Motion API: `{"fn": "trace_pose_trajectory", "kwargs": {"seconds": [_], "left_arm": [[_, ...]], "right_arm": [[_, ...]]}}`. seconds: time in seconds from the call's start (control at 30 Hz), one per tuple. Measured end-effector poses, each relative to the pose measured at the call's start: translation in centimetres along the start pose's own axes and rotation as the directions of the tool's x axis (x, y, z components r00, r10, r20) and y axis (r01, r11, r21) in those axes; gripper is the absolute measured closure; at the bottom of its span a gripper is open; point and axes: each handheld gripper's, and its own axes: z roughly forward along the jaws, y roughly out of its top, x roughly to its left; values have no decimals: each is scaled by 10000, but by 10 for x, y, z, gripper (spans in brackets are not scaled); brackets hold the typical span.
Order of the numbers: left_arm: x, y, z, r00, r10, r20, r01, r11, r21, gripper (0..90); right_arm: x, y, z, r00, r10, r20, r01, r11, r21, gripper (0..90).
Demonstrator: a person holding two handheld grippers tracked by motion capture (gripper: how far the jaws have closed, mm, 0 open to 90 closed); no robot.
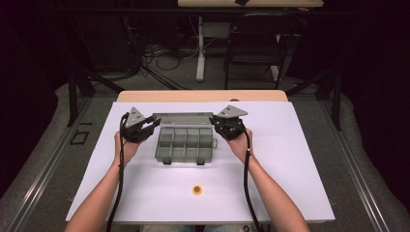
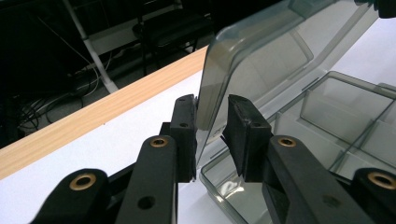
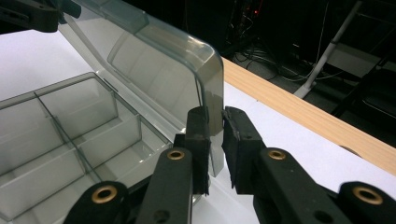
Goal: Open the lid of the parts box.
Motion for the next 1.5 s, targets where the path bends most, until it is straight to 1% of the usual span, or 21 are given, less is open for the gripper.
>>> {"fn": "trace_pose_trajectory", "kwargs": {"seconds": [0.2, 0.4, 0.53, 0.6, 0.63, 0.93, 1.13, 1.27, 1.5], "left_arm": [[3, -1, 6, 9997, -220, -70, 220, 9998, 32, 749], [6, -3, 11, 9989, -458, -70, 458, 9989, 68, 755], [8, -3, 14, 9985, -548, -82, 549, 9984, 137, 759], [8, -3, 15, 9983, -583, -74, 585, 9980, 247, 761], [8, -2, 16, 9980, -628, -100, 630, 9978, 219, 761], [10, -2, 20, 9972, -728, -172, 733, 9969, 285, 767], [12, -2, 24, 9967, -778, -223, 787, 9961, 407, 770], [13, -4, 26, 9967, -779, -215, 789, 9956, 499, 776], [13, -5, 30, 9964, -783, -330, 805, 9941, 733, 782]], "right_arm": [[-3, -1, 4, 9998, 188, 15, -188, 9998, -31, 813], [-6, -1, 10, 9994, 330, 62, -331, 9994, 91, 819], [-8, -1, 13, 9990, 432, 85, -433, 9989, 156, 823], [-9, -1, 15, 9989, 465, 77, -467, 9986, 229, 823], [-9, -2, 16, 9988, 478, 86, -480, 9985, 257, 823], [-11, -2, 22, 9979, 617, 173, -626, 9963, 584, 825], [-12, -2, 26, 9970, 730, 247, -744, 9952, 642, 827], [-13, -2, 28, 9969, 738, 256, -754, 9947, 703, 827], [-13, -3, 30, 9968, 746, 289, -767, 9937, 815, 828]]}}
